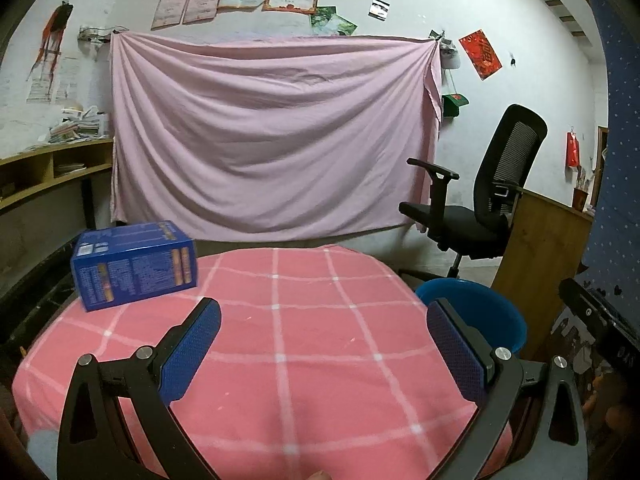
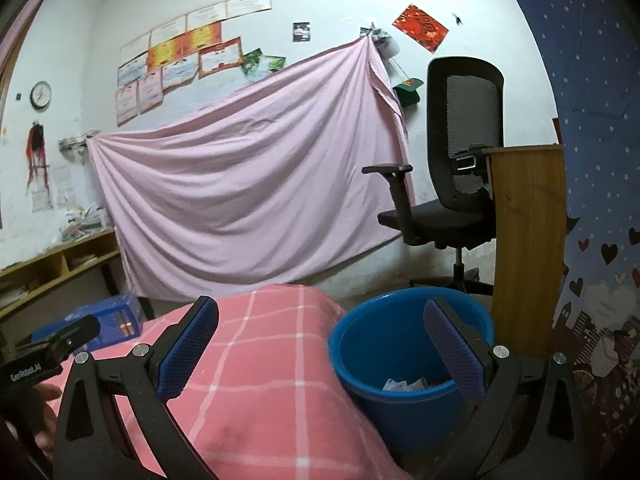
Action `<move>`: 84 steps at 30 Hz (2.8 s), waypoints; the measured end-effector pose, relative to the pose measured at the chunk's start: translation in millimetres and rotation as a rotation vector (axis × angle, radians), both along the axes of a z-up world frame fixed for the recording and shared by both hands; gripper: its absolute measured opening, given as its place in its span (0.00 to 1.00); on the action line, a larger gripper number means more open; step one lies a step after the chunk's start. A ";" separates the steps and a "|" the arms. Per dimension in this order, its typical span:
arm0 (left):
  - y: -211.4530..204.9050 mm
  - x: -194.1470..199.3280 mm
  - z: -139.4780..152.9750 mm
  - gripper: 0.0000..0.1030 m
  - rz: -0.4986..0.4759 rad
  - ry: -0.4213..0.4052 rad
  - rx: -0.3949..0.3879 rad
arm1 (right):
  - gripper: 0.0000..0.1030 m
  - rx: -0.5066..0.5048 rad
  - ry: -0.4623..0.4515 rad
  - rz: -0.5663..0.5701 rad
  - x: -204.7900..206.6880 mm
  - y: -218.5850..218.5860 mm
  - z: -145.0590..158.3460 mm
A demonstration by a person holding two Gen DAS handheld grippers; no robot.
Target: Collect trash
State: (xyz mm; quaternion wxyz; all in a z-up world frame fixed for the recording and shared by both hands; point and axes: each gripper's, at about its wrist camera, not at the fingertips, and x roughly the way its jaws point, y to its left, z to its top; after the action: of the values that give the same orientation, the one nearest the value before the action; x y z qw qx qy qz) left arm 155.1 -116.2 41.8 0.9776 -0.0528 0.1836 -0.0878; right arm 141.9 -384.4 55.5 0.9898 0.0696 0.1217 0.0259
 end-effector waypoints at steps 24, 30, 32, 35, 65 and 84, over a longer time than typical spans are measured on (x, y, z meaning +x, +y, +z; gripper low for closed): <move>44.5 -66.8 -12.7 0.98 0.055 -0.024 0.019 | 1.00 -0.083 -0.059 -0.041 -68.7 56.5 -4.0; 49.2 -81.6 -19.8 0.98 0.082 -0.038 0.024 | 1.00 -0.102 -0.078 -0.049 -82.5 66.6 -10.1; 49.7 -85.1 -21.7 0.98 0.090 -0.043 0.029 | 1.00 -0.116 -0.091 -0.057 -86.5 69.9 -10.7; 49.7 -91.5 -24.8 0.98 0.102 -0.061 0.042 | 1.00 -0.123 -0.102 -0.067 -92.0 73.1 -13.2; 55.7 -107.4 -41.0 0.98 0.146 -0.071 0.059 | 1.00 -0.168 -0.054 -0.043 -96.7 94.0 -39.3; 55.9 -107.9 -41.0 0.98 0.149 -0.070 0.059 | 1.00 -0.168 -0.049 -0.040 -95.7 93.2 -41.5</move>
State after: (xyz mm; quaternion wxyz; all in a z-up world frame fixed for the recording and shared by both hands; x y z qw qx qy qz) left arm 47.2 -60.3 0.8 0.9884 -0.0344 0.1474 -0.0111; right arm 46.2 -291.1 14.0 0.9951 -0.0119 0.0980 -0.0023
